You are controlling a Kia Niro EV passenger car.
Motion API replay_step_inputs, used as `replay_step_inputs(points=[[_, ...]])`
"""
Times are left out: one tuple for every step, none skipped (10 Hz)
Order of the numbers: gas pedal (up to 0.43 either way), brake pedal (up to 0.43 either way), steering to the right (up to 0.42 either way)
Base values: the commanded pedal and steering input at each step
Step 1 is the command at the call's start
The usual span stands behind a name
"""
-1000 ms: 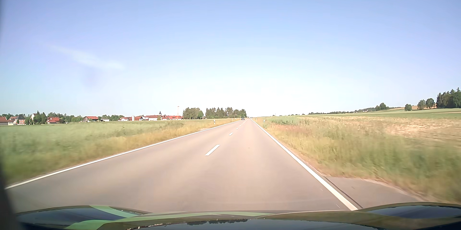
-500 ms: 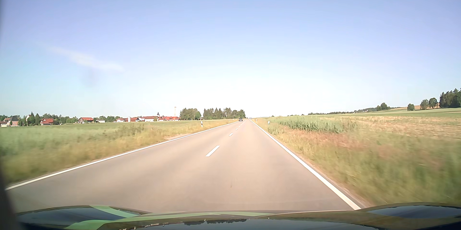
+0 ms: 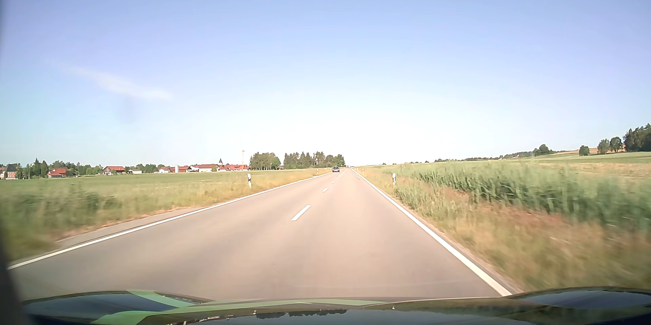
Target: Follow the waypoints while adhering to traffic rules and regulations
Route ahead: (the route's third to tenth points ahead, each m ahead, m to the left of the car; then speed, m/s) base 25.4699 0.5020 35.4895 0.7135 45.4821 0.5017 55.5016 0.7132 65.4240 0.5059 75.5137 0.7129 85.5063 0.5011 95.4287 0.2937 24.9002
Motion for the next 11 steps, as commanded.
replay_step_inputs(points=[[0.240,0.000,0.000],[0.240,0.000,-0.001],[0.248,0.000,-0.001],[0.248,0.000,0.000],[0.248,0.000,-0.001],[0.260,0.000,-0.001],[0.260,0.000,-0.001],[0.260,0.000,0.000],[0.260,0.000,-0.001],[0.260,0.000,-0.001],[0.260,0.000,-0.001]])
